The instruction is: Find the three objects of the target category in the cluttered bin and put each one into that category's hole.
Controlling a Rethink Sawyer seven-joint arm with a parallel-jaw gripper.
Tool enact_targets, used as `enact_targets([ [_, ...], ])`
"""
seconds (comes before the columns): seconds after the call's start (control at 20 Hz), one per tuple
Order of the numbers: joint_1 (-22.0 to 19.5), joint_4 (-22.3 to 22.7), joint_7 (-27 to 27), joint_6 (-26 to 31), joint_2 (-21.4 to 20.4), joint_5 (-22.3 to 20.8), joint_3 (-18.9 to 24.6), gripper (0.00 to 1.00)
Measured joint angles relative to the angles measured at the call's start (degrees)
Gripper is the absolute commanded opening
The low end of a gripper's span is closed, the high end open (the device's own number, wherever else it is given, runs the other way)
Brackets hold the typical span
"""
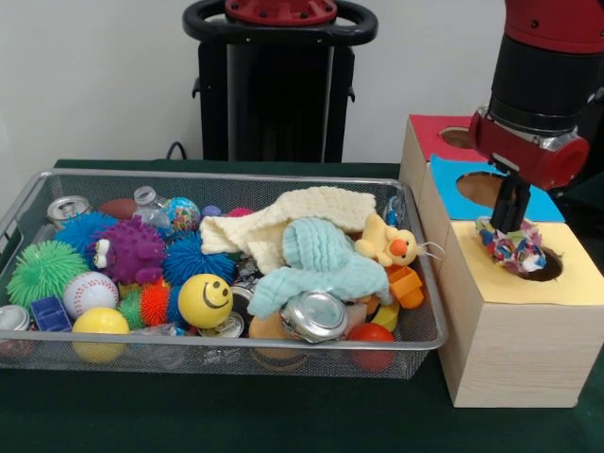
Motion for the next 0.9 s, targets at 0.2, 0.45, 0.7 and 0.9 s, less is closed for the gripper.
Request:
enact_targets([
  [0.2, 0.01, -1.43, 0.00, 0.01, 0.95, 0.09, 0.00, 0.00],
  [0.45, 0.01, -3.41, 0.00, 0.60, 2.09, 0.20, 0.01, 0.00],
  [0.7, 0.01, -4.56, 0.00, 1.80, 2.88, 0.30, 0.01, 0.00],
  [0.9, 0.04, -5.47, 0.00, 2.54, 3.51, 0.34, 0.01, 0.00],
])
